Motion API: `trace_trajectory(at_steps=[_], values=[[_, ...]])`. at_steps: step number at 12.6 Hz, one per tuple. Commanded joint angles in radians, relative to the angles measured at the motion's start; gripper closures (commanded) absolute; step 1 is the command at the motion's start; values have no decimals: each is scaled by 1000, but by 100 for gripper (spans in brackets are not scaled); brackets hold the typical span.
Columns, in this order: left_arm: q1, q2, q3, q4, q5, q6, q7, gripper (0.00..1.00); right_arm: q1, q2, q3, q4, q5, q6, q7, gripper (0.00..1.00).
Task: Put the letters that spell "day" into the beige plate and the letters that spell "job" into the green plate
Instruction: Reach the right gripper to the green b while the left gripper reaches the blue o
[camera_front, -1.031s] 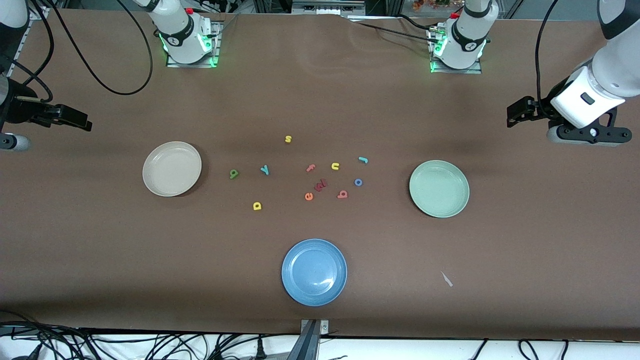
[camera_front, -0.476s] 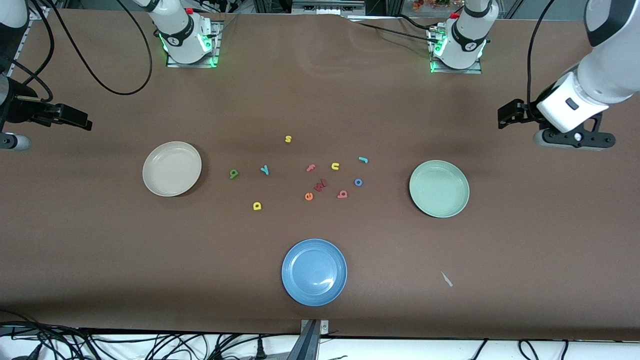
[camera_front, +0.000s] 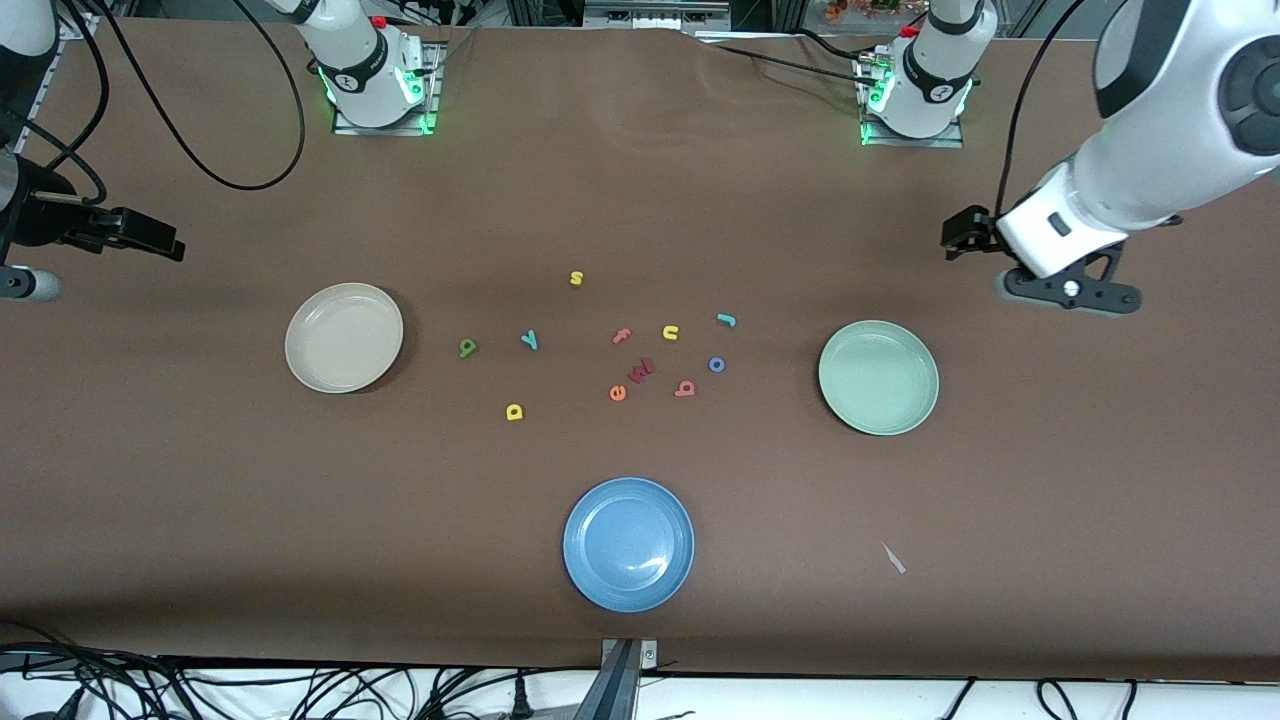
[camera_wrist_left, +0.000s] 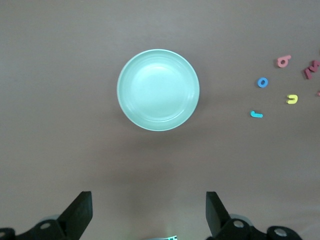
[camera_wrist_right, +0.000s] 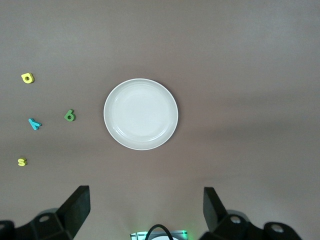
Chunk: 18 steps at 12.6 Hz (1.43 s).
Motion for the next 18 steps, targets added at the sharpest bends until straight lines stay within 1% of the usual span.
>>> trace_trajectory(at_steps=[1, 2, 3, 4, 5, 7, 9, 10, 12, 13, 15, 16, 17, 18], values=[[-79, 81, -9, 35, -24, 63, -15, 0, 5, -1, 2, -3, -6, -11, 4, 0], [-103, 113, -9, 35, -24, 122, -46, 0, 5, -2, 1, -28, 2, 5, 9, 0], [-131, 143, -9, 35, -24, 153, -93, 0, 5, -2, 1, -38, 2, 28, 22, 0], [-163, 170, -9, 35, -24, 192, -151, 0, 8, -1, 4, -48, 2, 38, 76, 0], [-186, 202, -9, 35, -24, 238, -211, 0, 13, -2, 18, -77, 11, 60, 145, 0], [-234, 265, -9, 36, -24, 317, -303, 0, 13, -1, 70, -120, 11, 123, 264, 0], [-254, 343, -9, 36, -23, 402, -356, 0, 30, 8, 114, -187, 11, 213, 428, 0], [-275, 395, -9, 36, -24, 465, -365, 0, 53, 16, 134, -233, 11, 282, 507, 0], [-284, 469, -9, 35, -23, 566, -368, 0, 97, 33, 151, -325, 11, 446, 639, 0], [-304, 498, -9, 35, -23, 595, -370, 0, 129, 57, 154, -362, 11, 509, 715, 0], [-352, 528, -8, 35, -17, 646, -432, 1, 178, 87, 169, -407, 11, 577, 846, 0], [-366, 549, -8, 33, -9, 675, -459, 8, 182, 99, 180, -428, 11, 618, 906, 0], [-367, 569, -8, 33, -9, 701, -462, 12, 182, 110, 197, -459, 16, 675, 938, 0], [-367, 581, -8, 33, -9, 720, -462, 23, 182, 126, 199, -491, 51, 728, 957, 0]])
